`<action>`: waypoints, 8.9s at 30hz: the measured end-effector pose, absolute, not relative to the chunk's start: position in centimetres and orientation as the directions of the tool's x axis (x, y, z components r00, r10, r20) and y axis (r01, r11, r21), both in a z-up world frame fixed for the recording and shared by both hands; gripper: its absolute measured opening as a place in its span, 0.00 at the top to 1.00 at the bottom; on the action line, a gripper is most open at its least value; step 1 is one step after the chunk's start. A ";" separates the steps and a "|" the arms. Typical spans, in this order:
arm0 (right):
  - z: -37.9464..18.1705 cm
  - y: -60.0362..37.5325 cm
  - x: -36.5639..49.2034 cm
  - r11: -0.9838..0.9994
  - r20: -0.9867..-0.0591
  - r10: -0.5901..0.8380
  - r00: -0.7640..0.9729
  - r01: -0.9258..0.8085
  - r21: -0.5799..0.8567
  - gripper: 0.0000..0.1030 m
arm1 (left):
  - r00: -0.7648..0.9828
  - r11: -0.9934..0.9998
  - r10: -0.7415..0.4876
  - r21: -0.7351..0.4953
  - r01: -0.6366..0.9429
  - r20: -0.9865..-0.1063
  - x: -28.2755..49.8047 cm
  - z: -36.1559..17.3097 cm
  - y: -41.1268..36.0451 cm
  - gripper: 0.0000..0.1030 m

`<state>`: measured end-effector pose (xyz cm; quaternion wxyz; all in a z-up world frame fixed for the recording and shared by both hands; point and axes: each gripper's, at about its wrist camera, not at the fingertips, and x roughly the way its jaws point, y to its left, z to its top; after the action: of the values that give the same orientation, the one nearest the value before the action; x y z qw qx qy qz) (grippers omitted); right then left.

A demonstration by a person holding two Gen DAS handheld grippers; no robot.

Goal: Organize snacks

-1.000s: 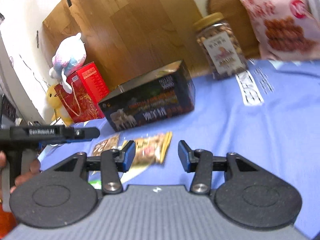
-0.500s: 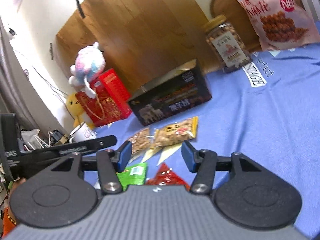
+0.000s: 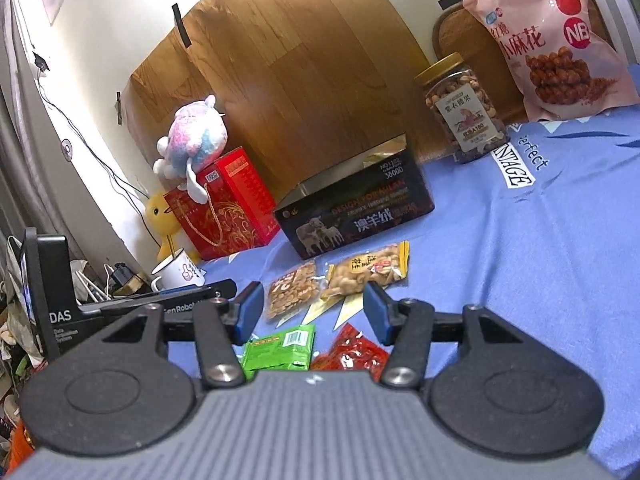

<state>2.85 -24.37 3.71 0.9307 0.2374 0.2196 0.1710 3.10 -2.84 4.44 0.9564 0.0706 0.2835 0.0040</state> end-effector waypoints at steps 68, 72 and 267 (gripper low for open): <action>2.9 -25.6 2.2 0.798 -0.309 0.422 0.852 -0.188 0.573 0.40 | 0.811 0.983 0.135 0.177 -0.040 -0.569 4.0 4.9 -3.4 0.00; 2.8 -25.5 2.3 0.798 -0.311 0.423 0.851 -0.186 0.573 0.40 | 0.809 0.983 0.140 0.180 -0.043 -0.570 4.1 4.7 -3.3 0.00; 5.8 -24.4 7.1 0.841 -0.243 0.377 0.894 -0.220 0.495 0.50 | 0.843 0.972 0.039 0.217 0.093 -0.537 7.2 5.3 -7.8 0.26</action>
<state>7.11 -24.41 5.77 0.9446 0.2340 0.1676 0.1578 7.16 -7.83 5.30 0.9526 0.1179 0.2801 -0.0143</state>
